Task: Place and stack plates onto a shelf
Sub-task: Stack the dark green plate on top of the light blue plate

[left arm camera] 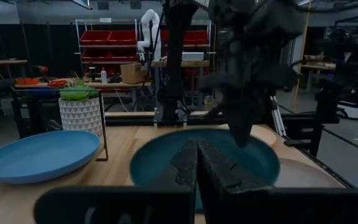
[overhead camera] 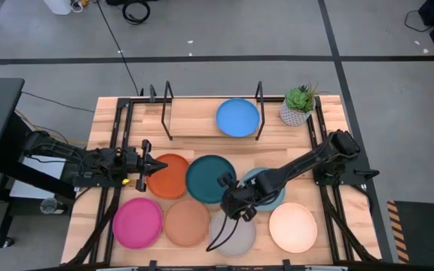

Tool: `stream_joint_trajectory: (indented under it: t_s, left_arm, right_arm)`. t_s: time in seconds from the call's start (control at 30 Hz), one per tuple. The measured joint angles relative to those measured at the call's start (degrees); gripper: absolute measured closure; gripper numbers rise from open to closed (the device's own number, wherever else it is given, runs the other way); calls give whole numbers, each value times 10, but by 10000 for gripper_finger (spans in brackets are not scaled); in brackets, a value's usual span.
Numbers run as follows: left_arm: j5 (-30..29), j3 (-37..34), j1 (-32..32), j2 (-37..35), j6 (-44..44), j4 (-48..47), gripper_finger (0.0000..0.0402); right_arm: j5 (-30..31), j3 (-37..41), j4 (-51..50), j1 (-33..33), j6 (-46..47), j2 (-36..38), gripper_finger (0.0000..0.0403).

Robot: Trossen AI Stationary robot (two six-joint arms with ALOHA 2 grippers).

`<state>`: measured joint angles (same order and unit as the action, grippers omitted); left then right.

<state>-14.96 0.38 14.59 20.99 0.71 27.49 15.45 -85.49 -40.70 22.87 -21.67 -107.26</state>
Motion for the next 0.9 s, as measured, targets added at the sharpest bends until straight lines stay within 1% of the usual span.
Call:
stream_joint_trajectory:
  t_s: [0.07, 0.2, 0.37, 0.6, 0.77, 0.9]
  left_arm:
    - [0, 0, 0, 0, 0, 0, 392]
    - [0, 0, 0, 0, 0, 0, 392]
    - [0, 0, 0, 0, 0, 1, 392]
    - [-2, 0, 0, 0, 0, 1, 392]
    - [-38, 0, 0, 0, -1, 2, 392]
    - [-59, 2, 0, 0, -4, -8, 392]
  right_arm:
    - [17, -22, -25, 0, -2, 1, 377]
    - [86, -62, -92, 0, -9, 1, 377]
    - [146, -108, -155, -10, -3, 1, 377]
    - [236, -125, -214, -44, 33, 1, 377]
    - [239, -125, -248, -85, 84, 1, 377]
    - [239, -125, -247, -117, 85, 1, 378]
